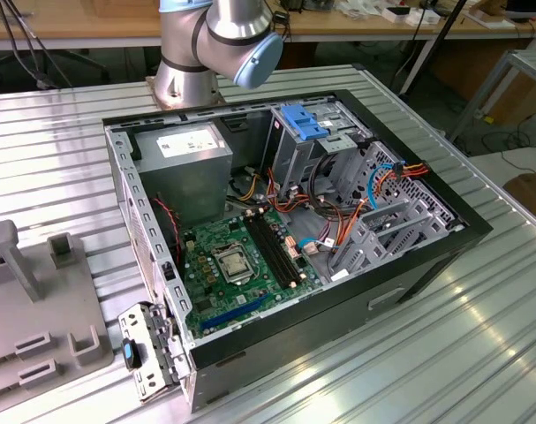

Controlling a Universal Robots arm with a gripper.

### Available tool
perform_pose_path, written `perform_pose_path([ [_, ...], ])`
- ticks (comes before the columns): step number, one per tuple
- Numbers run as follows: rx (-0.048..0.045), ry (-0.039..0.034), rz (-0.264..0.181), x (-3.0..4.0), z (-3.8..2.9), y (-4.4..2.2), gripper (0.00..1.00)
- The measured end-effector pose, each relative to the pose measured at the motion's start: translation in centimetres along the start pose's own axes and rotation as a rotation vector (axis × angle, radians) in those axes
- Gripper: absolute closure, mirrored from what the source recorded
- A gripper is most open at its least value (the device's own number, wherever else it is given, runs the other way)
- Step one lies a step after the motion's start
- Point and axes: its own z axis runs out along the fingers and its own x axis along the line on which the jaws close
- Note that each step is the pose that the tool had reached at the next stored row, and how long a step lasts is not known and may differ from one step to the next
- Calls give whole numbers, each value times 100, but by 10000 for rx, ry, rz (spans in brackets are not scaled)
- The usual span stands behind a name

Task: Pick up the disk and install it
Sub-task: 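Pick up the disk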

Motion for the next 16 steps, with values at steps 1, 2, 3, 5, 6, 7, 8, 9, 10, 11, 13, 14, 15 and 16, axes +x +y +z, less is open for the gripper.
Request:
perform_pose_path([
  [1, 0, 0, 0, 0, -1, 0, 63],
  [2, 1, 0, 0, 0, -1, 0, 63],
  [3, 0, 0, 0, 0, -2, 0, 63],
  [5, 0, 0, 0, 0, -2, 0, 63],
  [6, 0, 0, 0, 0, -2, 0, 63],
  [7, 0, 0, 0, 0, -2, 0, 63],
  [8, 1, 0, 0, 0, -2, 0, 63],
  [9, 1, 0, 0, 0, -2, 0, 63],
  [10, 0, 0, 0, 0, -3, 0, 63],
  [11, 0, 0, 0, 0, -3, 0, 63],
  [13, 0, 0, 0, 0, -3, 0, 63],
  [14, 0, 0, 0, 0, -4, 0, 63],
  [15, -3, 2, 0, 0, -10, 0, 63],
  [16, -6, 3, 0, 0, -20, 0, 63],
])
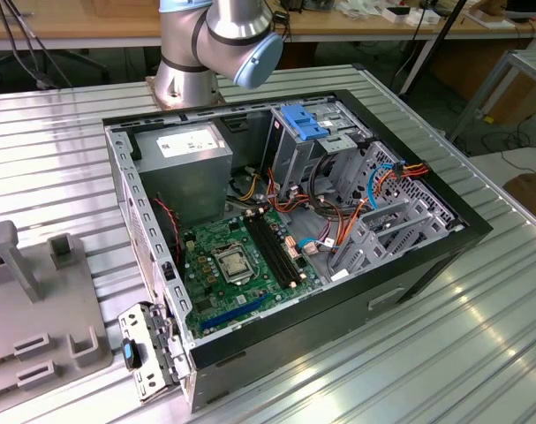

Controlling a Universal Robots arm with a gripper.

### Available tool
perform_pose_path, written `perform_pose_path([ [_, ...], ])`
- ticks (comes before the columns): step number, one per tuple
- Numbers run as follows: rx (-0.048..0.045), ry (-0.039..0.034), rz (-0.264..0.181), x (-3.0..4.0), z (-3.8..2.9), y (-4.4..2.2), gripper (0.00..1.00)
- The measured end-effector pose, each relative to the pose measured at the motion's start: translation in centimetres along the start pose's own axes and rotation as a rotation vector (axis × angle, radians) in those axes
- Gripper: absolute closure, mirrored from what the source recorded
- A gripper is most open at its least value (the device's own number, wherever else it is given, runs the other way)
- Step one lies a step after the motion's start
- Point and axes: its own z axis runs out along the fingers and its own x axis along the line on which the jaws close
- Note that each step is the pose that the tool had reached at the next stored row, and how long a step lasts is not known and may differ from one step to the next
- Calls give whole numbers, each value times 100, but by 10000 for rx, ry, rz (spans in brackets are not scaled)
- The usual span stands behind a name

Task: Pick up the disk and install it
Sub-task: 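Pick up the disk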

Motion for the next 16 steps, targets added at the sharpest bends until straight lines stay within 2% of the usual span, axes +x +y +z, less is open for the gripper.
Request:
perform_pose_path([
  [7, 6, 38, -1, -1, -55, -1, 63],
  [16, 6, 41, -1, -1, -56, -1, 63],
])
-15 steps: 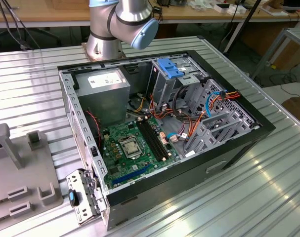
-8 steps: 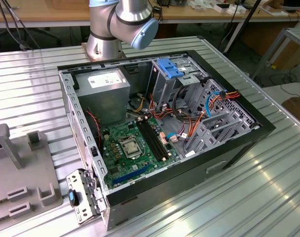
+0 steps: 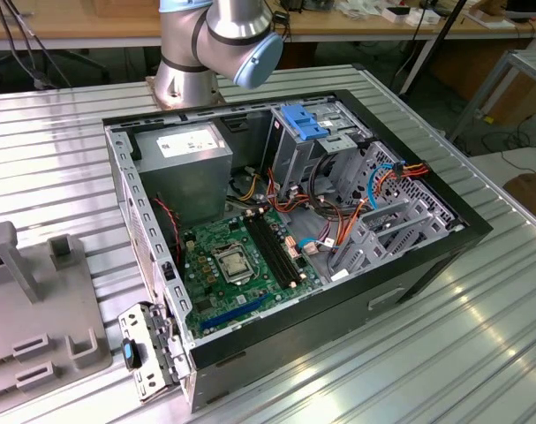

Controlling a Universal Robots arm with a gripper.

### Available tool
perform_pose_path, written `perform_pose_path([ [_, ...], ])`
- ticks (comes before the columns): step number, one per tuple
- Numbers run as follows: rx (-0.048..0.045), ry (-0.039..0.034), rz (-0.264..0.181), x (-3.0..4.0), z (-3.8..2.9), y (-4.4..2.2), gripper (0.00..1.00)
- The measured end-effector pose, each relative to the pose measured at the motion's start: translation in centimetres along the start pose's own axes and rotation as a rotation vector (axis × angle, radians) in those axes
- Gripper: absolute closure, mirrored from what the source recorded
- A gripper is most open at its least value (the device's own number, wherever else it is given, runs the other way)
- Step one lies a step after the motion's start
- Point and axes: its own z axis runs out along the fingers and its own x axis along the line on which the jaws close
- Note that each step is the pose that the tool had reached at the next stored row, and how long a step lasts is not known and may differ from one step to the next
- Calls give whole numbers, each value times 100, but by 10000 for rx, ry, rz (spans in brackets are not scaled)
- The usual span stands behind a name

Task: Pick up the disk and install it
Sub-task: 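Pick up the disk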

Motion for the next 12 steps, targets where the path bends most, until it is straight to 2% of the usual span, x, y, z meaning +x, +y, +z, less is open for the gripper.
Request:
perform_pose_path([
  [2, 0, 1, 0, 0, 0, 0, 63],
  [3, 0, 1, 0, -1, -42, -1, 63],
  [6, 1, 0, 0, -6, -398, -6, 63],
  [7, 1, 1, 1, -8, -475, -7, 63],
  [9, 1, 1, 0, -9, -550, -8, 63],
  [12, 4, 0, 0, -14, -785, -12, 63],
])
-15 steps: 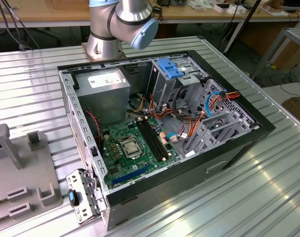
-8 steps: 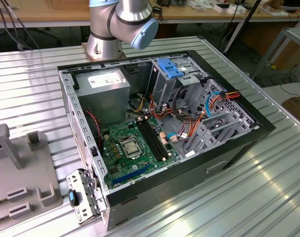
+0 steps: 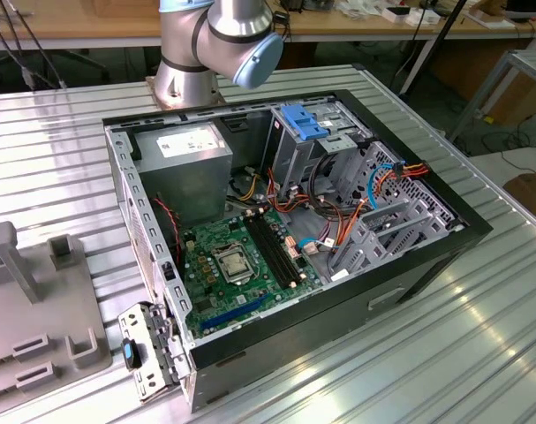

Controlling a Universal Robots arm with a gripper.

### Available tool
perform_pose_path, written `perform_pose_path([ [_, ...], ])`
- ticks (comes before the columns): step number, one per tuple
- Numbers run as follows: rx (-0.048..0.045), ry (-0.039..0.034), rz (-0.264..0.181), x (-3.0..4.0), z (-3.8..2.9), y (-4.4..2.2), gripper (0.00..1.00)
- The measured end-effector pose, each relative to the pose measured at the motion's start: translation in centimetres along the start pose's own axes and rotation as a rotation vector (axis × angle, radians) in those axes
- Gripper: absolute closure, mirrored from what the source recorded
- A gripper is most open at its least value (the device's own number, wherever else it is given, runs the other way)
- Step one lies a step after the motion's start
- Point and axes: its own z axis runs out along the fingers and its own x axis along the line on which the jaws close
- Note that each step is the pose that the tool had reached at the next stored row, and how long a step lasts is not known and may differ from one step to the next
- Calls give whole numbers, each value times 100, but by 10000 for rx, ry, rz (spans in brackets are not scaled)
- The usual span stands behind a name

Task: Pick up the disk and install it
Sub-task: 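Pick up the disk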

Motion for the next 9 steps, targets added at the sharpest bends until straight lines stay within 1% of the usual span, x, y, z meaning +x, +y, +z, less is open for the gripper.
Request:
perform_pose_path([
  [2, 0, 1, 1, -2, -106, -1, 63],
  [3, -1, 1, 1, -3, -186, -2, 63],
  [4, -1, 1, 1, -4, -227, -3, 63],
  [9, 0, -5, 1, -7, -389, -5, 63],
])
